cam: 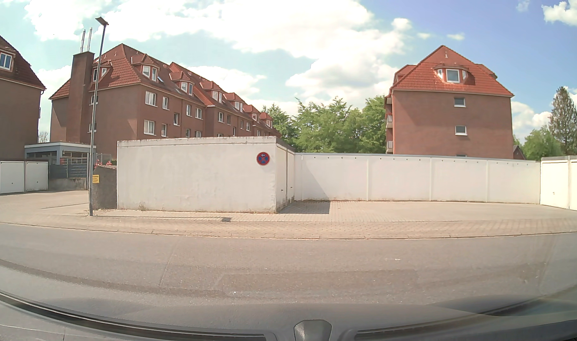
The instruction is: Follow the waypoints while adhering to traffic rules and regulations
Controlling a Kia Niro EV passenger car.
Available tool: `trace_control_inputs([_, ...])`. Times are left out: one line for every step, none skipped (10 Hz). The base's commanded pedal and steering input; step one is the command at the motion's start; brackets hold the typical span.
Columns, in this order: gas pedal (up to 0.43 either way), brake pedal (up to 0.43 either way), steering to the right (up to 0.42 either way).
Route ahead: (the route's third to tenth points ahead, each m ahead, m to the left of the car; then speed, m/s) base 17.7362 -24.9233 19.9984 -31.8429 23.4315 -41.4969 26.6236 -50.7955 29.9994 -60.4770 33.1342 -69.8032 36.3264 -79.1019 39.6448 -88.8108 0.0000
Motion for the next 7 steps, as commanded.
trace_control_inputs([0.000,0.323,0.283])
trace_control_inputs([0.000,0.323,0.285])
trace_control_inputs([0.000,0.317,0.287])
trace_control_inputs([0.000,0.311,0.288])
trace_control_inputs([0.000,0.305,0.288])
trace_control_inputs([0.000,0.299,0.288])
trace_control_inputs([0.000,0.287,0.289])
